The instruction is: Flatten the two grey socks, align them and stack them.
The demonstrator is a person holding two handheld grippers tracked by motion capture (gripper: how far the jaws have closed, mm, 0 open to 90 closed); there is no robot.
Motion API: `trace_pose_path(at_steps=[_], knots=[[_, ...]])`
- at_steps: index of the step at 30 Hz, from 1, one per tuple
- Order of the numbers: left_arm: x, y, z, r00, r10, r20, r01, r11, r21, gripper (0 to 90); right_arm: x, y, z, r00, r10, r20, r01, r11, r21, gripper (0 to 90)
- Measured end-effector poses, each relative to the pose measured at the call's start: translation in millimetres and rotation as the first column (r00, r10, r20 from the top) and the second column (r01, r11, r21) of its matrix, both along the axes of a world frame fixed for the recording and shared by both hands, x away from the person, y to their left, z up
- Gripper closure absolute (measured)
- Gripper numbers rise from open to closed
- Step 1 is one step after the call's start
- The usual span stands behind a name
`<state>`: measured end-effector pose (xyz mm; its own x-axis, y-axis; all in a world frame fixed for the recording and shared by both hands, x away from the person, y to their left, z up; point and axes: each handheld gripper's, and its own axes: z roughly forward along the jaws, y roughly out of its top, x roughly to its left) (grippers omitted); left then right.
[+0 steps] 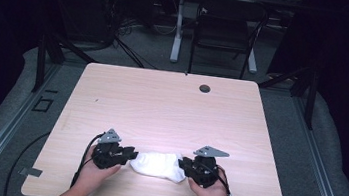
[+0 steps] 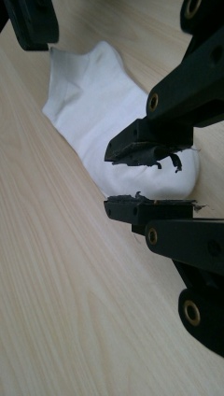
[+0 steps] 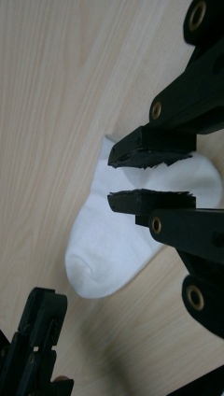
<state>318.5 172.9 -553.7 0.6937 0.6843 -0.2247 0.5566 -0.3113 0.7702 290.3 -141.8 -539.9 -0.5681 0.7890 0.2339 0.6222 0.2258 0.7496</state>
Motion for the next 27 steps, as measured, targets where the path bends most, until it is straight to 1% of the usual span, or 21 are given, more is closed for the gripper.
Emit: trace_pose_path(at_steps=[1, 2, 3, 4, 5, 6, 8, 9, 11, 12, 13, 15, 18, 20, 21, 22, 25, 27], knots=[[0.0, -2.7, -1.6, 0.9999, -0.011, -0.009, 0.011, 0.9999, 0.002, 70.1, 0.4, 2.9, -0.9, 0.9999, 0.015, -0.001, -0.015, 0.9999, -0.004, 75.9], [-0.3, -6.9, -4.3, 0.9997, -0.022, -0.013, 0.022, 0.9997, 0.006, 69.0, 1.4, 10.1, -3.8, 0.9991, 0.042, -0.004, -0.043, 0.9989, -0.017, 74.8], [-0.3, -9.1, -5.9, 0.9994, -0.031, -0.015, 0.031, 0.9995, 0.011, 68.3, 1.4, 12.2, -4.2, 0.9987, 0.052, -0.002, -0.052, 0.9983, -0.028, 74.2], [-0.3, -9.1, -5.9, 0.9994, -0.031, -0.015, 0.031, 0.9995, 0.011, 67.8, 1.4, 12.2, -4.2, 0.9987, 0.052, -0.002, -0.052, 0.9983, -0.028, 74.2], [-0.4, -12.0, -7.9, 0.9989, -0.04, -0.024, 0.04, 0.999, 0.017, 67.8, 1.2, 15.6, -4.9, 0.9983, 0.058, 0.005, -0.057, 0.9978, -0.032, 73.3], [-0.1, -13.0, -8.6, 0.9985, -0.05, -0.025, 0.05, 0.9984, 0.024, 67.3, 2.2, 20.9, -6.8, 0.9967, 0.08, 0.012, -0.08, 0.9949, -0.063, 71.5], [-0.5, -15.8, -10.3, 0.9983, -0.052, -0.026, 0.052, 0.9982, 0.028, 66.4, 2.5, 22.4, -8.2, 0.9965, 0.083, 0.01, -0.082, 0.9941, -0.07, 70.9], [-0.3, -17.4, -11.8, 0.9978, -0.058, -0.031, 0.059, 0.9979, 0.027, 66.4, 3.4, 23.7, -10.2, 0.9961, 0.088, 0.009, -0.087, 0.9927, -0.084, 69.9], [0.0, -18.5, -13.5, 0.9976, -0.063, -0.03, 0.064, 0.9972, 0.039, 66.1, 5.9, 25.5, -16.0, 0.9964, 0.083, -0.015, -0.084, 0.9917, -0.097, 68.8], [0.0, -19.0, -14.7, 0.9973, -0.064, -0.035, 0.065, 0.997, 0.042, 65.9, 7.7, 25.0, -19.1, 0.996, 0.082, -0.034, -0.085, 0.9906, -0.107, 68.7], [0.3, -19.6, -17.3, 0.9972, -0.063, -0.041, 0.065, 0.9967, 0.048, 65.9, 8.1, 25.0, -20.5, 0.996, 0.081, -0.038, -0.084, 0.9906, -0.108, 68.8], [0.7, -19.8, -19.8, 0.9965, -0.066, -0.052, 0.069, 0.9961, 0.056, 65.9, 8.2, 24.6, -22.5, 0.9952, 0.08, -0.057, -0.087, 0.9882, -0.126, 69.1], [0.8, -20.1, -21.7, 0.996, -0.068, -0.057, 0.071, 0.9959, 0.056, 65.9, 7.3, 25.0, -25.1, 0.995, 0.077, -0.064, -0.085, 0.9874, -0.133, 70.3], [0.6, -20.2, -22.6, 0.9961, -0.066, -0.058, 0.069, 0.9959, 0.059, 66.0, 5.6, 24.5, -26.3, 0.9944, 0.079, -0.071, -0.089, 0.9842, -0.153, 71.5], [0.4, -19.8, -23.4, 0.9957, -0.068, -0.063, 0.072, 0.9952, 0.067, 66.1, 5.3, 24.1, -26.7, 0.9941, 0.081, -0.072, -0.091, 0.9835, -0.156, 71.9], [0.1, -19.7, -24.0, 0.9957, -0.065, -0.066, 0.07, 0.9954, 0.065, 66.5, 4.6, 24.4, -27.7, 0.9947, 0.075, -0.07, -0.085, 0.9845, -0.154, 72.3], [0.0, -18.9, -24.7, 0.9957, -0.066, -0.065, 0.07, 0.9955, 0.065, 67.5, 4.1, 22.8, -28.0, 0.9938, 0.078, -0.079, -0.09, 0.9812, -0.17, 72.9], [0.1, -17.9, -24.7, 0.9954, -0.069, -0.067, 0.073, 0.9951, 0.067, 67.7, 3.4, 21.3, -28.9, 0.9928, 0.076, -0.092, -0.091, 0.9812, -0.17, 73.7]])
